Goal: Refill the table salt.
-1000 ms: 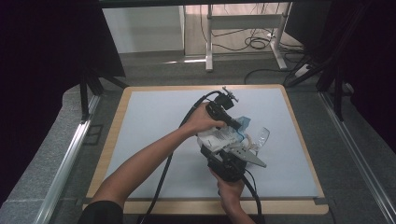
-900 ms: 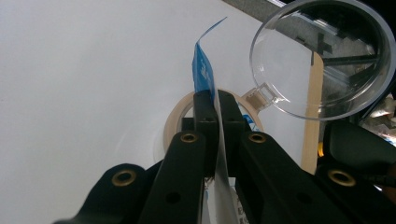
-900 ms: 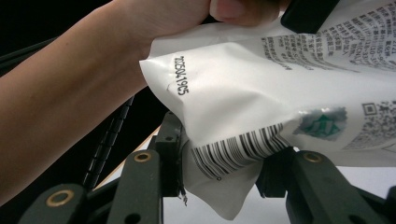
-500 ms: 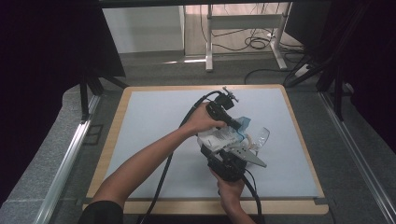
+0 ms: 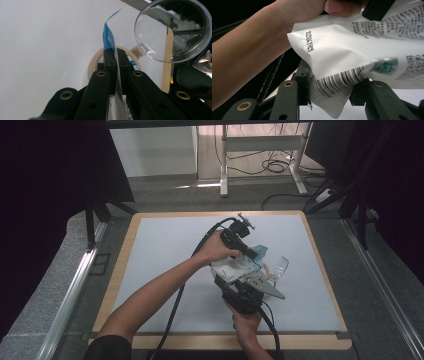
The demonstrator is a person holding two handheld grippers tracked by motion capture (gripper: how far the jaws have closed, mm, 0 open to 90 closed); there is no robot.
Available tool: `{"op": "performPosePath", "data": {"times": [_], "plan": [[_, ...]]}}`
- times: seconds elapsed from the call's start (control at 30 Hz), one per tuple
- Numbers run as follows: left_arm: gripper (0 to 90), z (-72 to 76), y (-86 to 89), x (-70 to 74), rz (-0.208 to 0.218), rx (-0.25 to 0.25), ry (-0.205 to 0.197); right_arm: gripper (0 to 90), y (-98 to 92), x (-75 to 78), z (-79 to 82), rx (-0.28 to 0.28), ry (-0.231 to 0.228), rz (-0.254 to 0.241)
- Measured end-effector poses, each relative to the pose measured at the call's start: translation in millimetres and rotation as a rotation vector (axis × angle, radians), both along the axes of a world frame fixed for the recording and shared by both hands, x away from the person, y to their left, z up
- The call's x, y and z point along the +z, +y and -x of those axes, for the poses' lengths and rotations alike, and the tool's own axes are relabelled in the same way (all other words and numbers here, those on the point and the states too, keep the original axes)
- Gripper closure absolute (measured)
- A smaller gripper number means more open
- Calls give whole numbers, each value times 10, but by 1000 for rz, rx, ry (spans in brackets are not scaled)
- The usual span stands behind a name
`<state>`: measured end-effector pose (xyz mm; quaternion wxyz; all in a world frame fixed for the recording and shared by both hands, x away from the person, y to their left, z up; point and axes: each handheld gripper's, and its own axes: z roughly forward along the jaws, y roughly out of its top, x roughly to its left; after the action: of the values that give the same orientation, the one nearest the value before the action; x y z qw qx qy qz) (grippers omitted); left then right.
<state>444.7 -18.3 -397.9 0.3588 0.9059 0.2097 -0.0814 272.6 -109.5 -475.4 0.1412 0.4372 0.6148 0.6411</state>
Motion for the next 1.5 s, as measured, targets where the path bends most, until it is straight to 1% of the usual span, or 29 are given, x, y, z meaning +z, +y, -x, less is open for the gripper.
{"op": "performPosePath", "data": {"times": [0.9,1.5], "plan": [[900,18,-21,6,2,-1,3,606,-13,24,6,-7,-9,-4],[899,16,-19,11,2,-5,-3,606,-7,27,8,-9,-14,-1]]}}
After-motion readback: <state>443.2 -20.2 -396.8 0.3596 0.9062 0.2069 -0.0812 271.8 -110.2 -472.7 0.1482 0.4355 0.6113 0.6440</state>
